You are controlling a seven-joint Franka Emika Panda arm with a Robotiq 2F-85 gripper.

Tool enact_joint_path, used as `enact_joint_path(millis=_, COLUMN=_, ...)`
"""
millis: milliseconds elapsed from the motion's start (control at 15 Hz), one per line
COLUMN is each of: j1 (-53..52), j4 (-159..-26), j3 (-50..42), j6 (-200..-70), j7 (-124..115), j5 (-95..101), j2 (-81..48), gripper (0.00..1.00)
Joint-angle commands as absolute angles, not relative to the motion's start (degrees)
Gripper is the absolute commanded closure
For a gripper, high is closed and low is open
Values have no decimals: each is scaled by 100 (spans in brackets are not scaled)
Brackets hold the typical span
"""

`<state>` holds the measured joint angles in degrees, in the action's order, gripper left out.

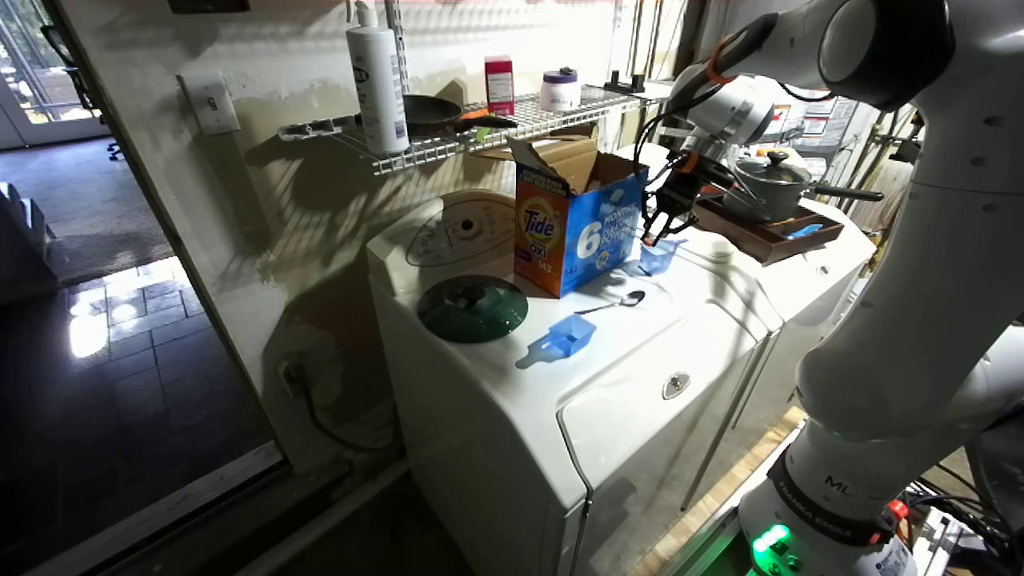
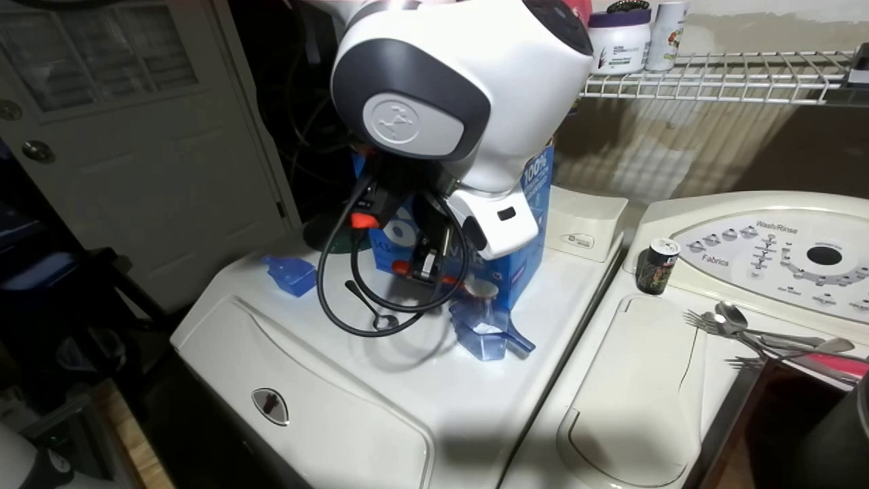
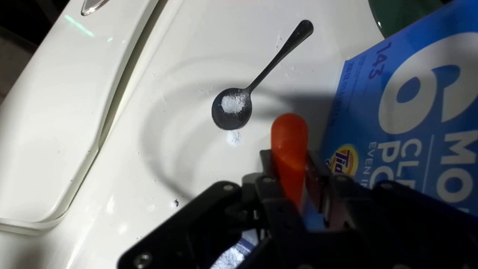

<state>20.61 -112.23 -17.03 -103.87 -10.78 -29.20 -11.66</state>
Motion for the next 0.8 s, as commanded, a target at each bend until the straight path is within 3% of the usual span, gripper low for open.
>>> enact_joint_path(millis=0, j1=2116, j4=-11446, j3=-1725, j6=-10576, j7=-940, j5=-3308, j2=-1056, gripper=94)
enact_joint_path(millis=733, j1=2192, j4=-11856, j3=-1800, j6=-10990, j7=-562, j5=-4152, j2=-923, gripper=94)
